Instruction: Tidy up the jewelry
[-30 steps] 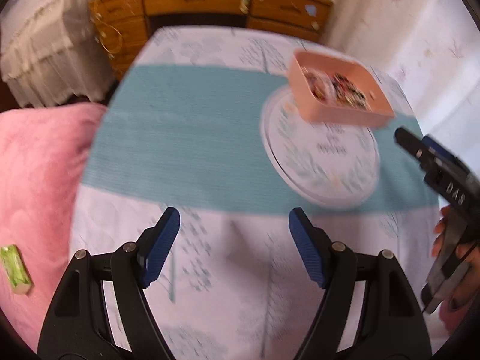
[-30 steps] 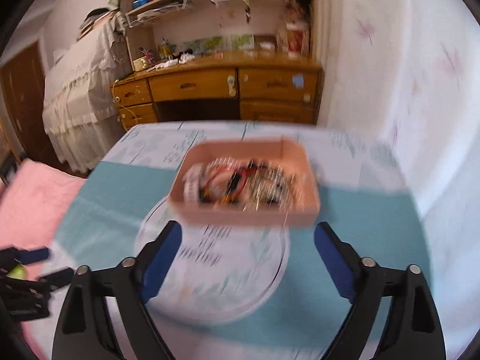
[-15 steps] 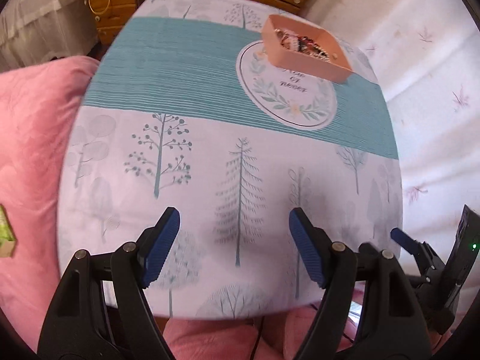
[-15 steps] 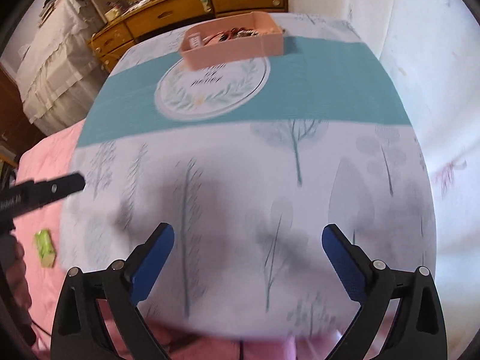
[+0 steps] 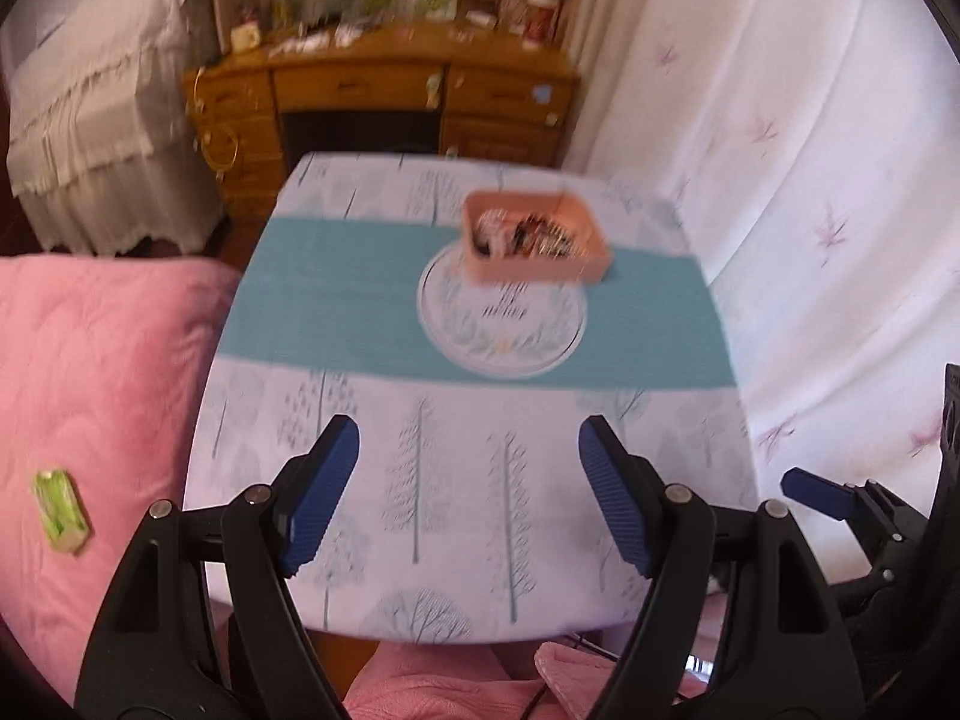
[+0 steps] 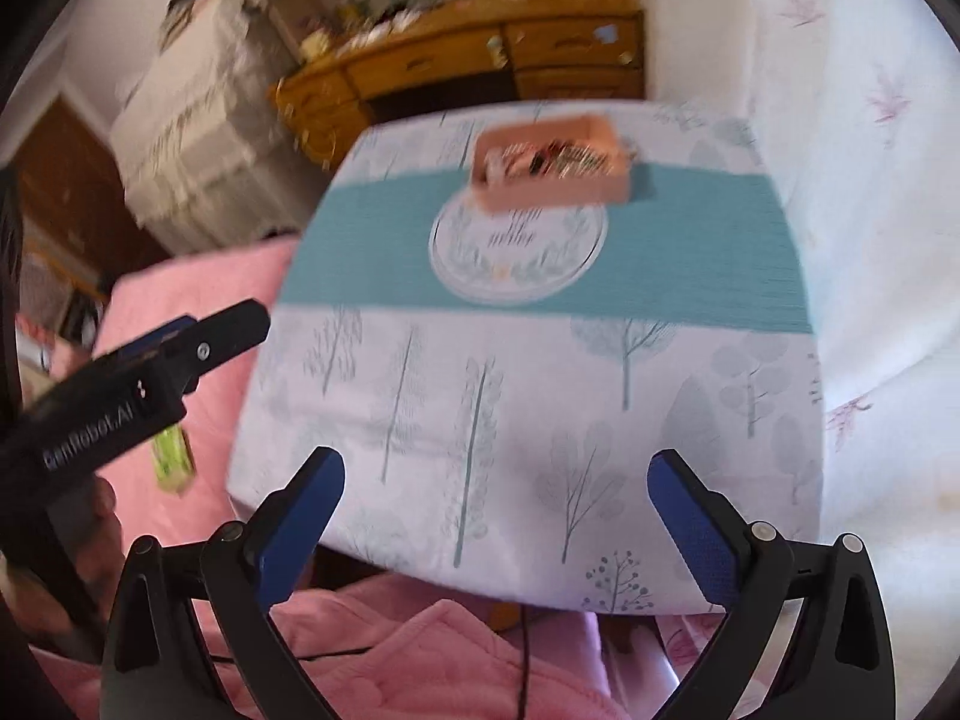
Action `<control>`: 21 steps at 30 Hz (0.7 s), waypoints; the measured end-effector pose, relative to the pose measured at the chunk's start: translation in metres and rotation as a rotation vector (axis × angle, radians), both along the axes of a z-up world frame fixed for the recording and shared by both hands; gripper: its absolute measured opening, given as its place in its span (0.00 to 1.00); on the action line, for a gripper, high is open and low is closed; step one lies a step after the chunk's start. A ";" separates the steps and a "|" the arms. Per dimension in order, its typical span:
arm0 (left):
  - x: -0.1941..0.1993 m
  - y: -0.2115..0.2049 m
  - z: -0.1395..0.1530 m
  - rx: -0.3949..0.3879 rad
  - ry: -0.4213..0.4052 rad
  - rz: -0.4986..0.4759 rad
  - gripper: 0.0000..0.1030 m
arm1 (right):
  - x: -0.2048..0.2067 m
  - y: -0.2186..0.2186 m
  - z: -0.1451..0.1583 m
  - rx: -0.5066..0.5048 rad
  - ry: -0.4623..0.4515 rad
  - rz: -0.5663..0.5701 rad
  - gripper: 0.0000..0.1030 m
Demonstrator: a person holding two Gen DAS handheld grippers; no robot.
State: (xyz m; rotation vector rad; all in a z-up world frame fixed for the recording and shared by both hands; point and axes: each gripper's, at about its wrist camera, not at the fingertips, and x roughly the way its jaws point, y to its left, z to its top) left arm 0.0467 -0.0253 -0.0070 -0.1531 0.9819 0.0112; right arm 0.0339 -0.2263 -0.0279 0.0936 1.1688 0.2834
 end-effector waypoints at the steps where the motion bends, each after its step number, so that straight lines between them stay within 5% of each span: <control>1: 0.000 -0.003 0.004 0.008 -0.013 0.006 0.75 | 0.002 -0.006 0.009 -0.006 -0.017 -0.017 0.99; 12: -0.027 -0.001 -0.009 0.012 -0.005 0.114 0.84 | -0.012 -0.045 0.016 0.015 -0.054 -0.099 1.00; 14: -0.030 -0.004 -0.011 0.021 -0.001 0.108 1.00 | -0.018 -0.044 0.019 0.005 -0.073 -0.088 1.00; 21: -0.040 -0.010 -0.015 0.056 0.024 0.095 1.00 | -0.032 -0.031 0.025 -0.034 -0.161 -0.083 1.00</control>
